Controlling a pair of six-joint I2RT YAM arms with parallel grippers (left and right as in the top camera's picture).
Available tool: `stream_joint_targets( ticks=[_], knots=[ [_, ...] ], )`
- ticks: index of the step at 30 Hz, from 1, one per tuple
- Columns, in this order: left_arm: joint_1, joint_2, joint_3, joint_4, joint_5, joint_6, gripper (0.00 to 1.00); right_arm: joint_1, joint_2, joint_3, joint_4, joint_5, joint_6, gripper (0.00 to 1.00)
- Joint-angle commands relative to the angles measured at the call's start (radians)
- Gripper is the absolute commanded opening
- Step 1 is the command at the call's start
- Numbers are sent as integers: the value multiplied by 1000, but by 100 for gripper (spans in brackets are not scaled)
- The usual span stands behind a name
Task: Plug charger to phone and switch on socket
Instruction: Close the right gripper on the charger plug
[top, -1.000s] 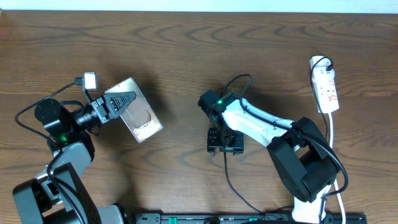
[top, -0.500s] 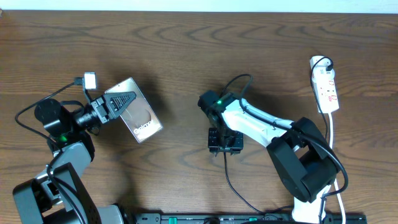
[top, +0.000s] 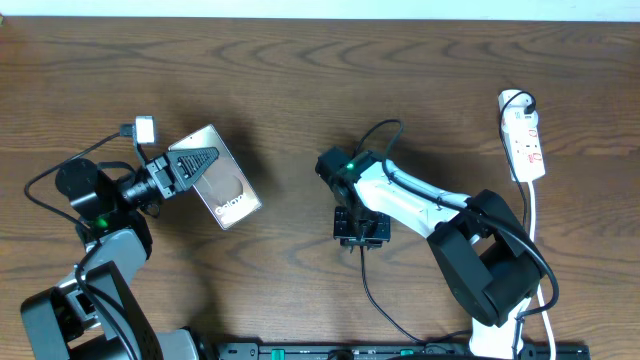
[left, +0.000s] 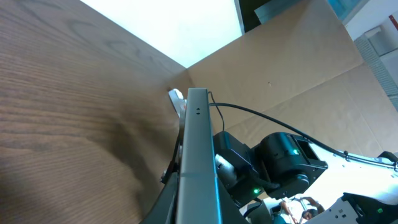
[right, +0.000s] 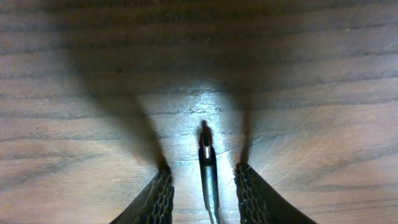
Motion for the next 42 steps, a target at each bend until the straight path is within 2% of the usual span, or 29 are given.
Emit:
stream_joint_targets(
  ticks=[1,18,19,28,31,42],
  knots=[
    [4,-3,1,7,22,14,7,3,51,-16,0,76,15,32],
    [4,-3,1,4,22,13,8,5,51,-17,0,76,15,22],
    [4,-3,1,3,22,13,8,5,51,-16,0,76,15,17],
    [4,-3,1,0,22,13,8,5,51,-17,0,76,15,14],
    [4,-3,1,0,22,13,7,5,51,-16,0,76,15,9],
    [4,-3,1,0,22,13,7,4,51,-17,0,73,14,6]
  ],
)
